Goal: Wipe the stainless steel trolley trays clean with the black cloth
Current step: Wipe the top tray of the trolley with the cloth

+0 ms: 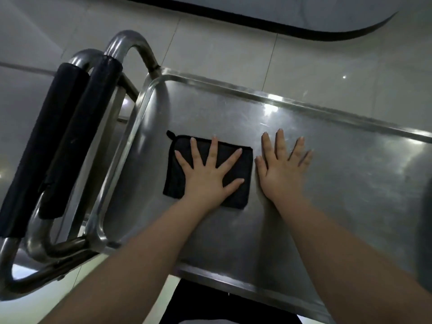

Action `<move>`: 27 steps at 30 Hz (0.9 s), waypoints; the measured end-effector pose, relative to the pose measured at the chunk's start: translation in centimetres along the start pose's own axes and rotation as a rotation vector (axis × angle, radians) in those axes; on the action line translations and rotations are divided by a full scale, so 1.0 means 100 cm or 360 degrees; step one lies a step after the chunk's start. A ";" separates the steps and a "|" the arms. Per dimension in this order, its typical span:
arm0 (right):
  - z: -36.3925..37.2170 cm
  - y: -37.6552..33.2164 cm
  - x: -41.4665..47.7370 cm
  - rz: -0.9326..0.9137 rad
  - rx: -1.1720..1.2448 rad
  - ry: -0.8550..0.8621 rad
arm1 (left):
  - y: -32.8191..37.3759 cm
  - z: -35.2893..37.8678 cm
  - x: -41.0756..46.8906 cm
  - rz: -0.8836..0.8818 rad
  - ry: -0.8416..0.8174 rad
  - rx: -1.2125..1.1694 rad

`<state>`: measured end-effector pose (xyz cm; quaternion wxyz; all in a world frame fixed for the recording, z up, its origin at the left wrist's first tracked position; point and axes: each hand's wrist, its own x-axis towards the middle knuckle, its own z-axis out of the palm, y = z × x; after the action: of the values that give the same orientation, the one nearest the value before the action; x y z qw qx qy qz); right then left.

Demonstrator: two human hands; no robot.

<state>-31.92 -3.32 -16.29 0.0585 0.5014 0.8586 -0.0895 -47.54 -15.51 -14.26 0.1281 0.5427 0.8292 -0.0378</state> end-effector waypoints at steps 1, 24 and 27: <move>0.001 0.000 0.000 -0.0009 0.0011 0.0014 | -0.003 -0.006 0.024 -0.0016 -0.0006 -0.0008; -0.027 0.018 0.011 -0.0088 -0.0054 -0.0050 | -0.005 0.020 -0.091 0.0236 0.0088 0.0036; -0.026 0.030 0.017 -0.0018 -0.0027 -0.0102 | 0.002 0.017 -0.088 0.0169 0.0073 0.0018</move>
<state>-30.17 0.16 -14.40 0.0897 0.4929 0.8598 -0.0986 -43.72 -23.56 -13.71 0.1079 0.5875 0.8017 -0.0231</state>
